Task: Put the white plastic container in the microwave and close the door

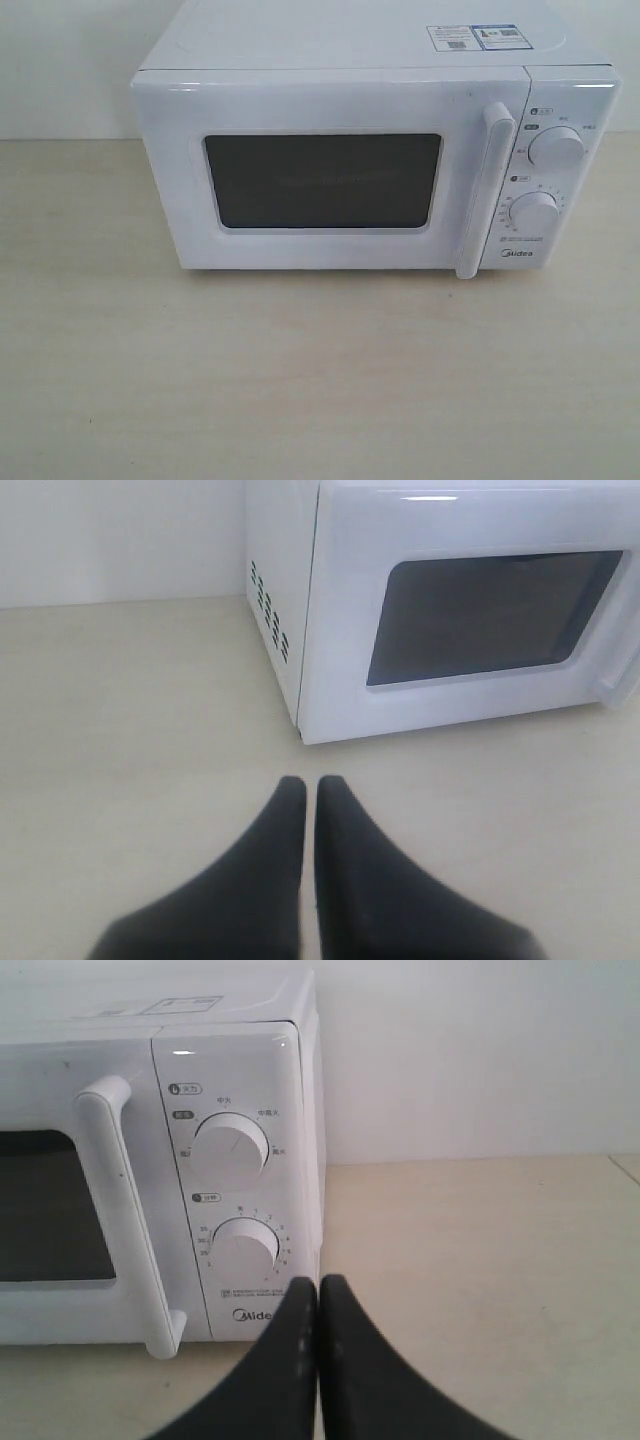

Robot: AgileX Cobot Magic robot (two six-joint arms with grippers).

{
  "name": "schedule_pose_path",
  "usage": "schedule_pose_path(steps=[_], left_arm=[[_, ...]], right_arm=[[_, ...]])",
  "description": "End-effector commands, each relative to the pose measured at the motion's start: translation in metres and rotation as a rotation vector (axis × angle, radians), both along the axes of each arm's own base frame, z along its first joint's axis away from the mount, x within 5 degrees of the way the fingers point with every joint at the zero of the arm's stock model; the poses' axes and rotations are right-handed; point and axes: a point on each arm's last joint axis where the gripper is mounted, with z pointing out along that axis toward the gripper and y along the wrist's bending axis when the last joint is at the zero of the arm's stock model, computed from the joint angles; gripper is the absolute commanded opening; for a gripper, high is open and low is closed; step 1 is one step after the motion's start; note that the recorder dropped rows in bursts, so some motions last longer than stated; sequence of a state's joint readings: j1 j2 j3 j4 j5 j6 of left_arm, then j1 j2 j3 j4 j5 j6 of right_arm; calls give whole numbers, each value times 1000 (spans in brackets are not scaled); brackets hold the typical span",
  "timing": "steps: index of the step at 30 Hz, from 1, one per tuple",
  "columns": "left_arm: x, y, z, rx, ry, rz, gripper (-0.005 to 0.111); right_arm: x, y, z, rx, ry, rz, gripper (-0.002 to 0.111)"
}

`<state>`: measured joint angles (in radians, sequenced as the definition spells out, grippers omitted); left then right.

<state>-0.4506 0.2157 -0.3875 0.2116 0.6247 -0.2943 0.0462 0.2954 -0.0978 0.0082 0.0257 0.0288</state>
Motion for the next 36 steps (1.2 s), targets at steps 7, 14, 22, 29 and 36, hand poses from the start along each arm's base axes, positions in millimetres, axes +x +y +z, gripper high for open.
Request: schedule_pose_path(steps=[7,14,22,29,36], left_arm=[[0,0,-1,-1,-3,3,4],[0,0,-1,-1,-3,3,4],[0,0,-1,-1,-3,3,4],[0,0,-1,-1,-3,3,4],[0,0,-1,-1,-3,3,4]], right_arm=[[-8,-1,-3,-32,12,-3,0],[-15,-1,-27,-53,43,0,0],[-25,-2,-33,-48,30,-1,0],[-27,-2,-37,-84,61,5,0],[-28,-2,-41,-51,113,-1,0]])
